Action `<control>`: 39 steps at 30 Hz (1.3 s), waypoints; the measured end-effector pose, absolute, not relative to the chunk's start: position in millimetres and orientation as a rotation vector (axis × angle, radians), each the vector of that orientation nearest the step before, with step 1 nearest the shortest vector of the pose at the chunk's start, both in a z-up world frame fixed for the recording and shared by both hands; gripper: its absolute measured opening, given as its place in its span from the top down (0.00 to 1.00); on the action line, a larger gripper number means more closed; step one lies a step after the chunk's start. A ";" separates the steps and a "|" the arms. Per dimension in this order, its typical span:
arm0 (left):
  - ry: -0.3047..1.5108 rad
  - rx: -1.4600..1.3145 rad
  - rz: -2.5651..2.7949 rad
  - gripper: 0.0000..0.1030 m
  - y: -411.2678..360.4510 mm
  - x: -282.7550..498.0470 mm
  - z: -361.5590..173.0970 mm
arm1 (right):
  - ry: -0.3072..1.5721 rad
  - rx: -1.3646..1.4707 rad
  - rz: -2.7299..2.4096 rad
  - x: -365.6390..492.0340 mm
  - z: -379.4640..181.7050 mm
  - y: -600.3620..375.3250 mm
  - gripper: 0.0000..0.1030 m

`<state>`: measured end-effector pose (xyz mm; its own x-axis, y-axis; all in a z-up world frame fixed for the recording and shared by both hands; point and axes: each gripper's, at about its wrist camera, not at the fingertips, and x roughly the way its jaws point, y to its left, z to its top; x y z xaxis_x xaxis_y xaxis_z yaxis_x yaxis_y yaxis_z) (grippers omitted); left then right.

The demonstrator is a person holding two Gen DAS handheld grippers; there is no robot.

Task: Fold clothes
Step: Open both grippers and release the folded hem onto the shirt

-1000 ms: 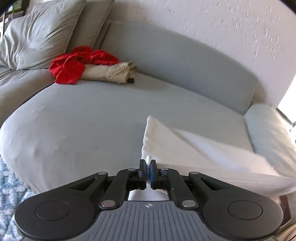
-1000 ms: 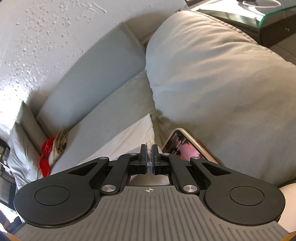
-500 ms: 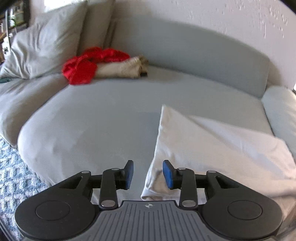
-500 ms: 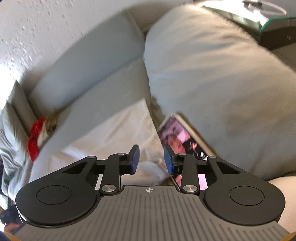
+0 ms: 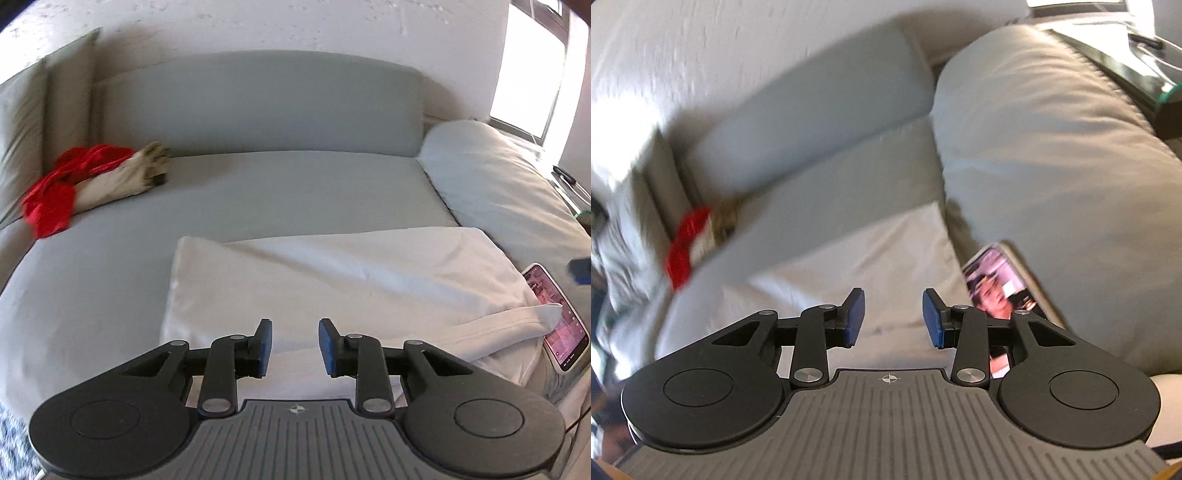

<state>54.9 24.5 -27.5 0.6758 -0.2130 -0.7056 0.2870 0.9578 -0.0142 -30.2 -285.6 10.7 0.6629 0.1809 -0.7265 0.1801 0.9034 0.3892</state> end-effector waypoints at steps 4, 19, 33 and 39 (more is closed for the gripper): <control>0.789 0.147 -0.351 0.74 -1.3 80.3 -36.9 | 0.994 0.416 0.065 7.5 -10.4 -253.1 0.66; 1.139 0.235 -0.696 0.91 38.9 -2.2 -44.0 | 1.456 0.421 0.293 -1.0 -47.5 -230.2 0.66; 0.793 0.007 -0.357 0.82 34.3 2.3 -27.3 | 0.821 0.334 0.019 -69.2 -27.6 -242.3 0.74; 0.704 0.133 -0.257 0.81 -14.6 14.2 -56.1 | 0.686 0.229 -0.009 -51.3 -52.1 -208.7 0.74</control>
<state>14.2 -14.6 -56.1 0.7327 -0.1888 -0.6539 0.2779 0.9600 0.0343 -51.3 -208.7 -52.1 0.7748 0.0670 -0.6286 0.0831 0.9750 0.2062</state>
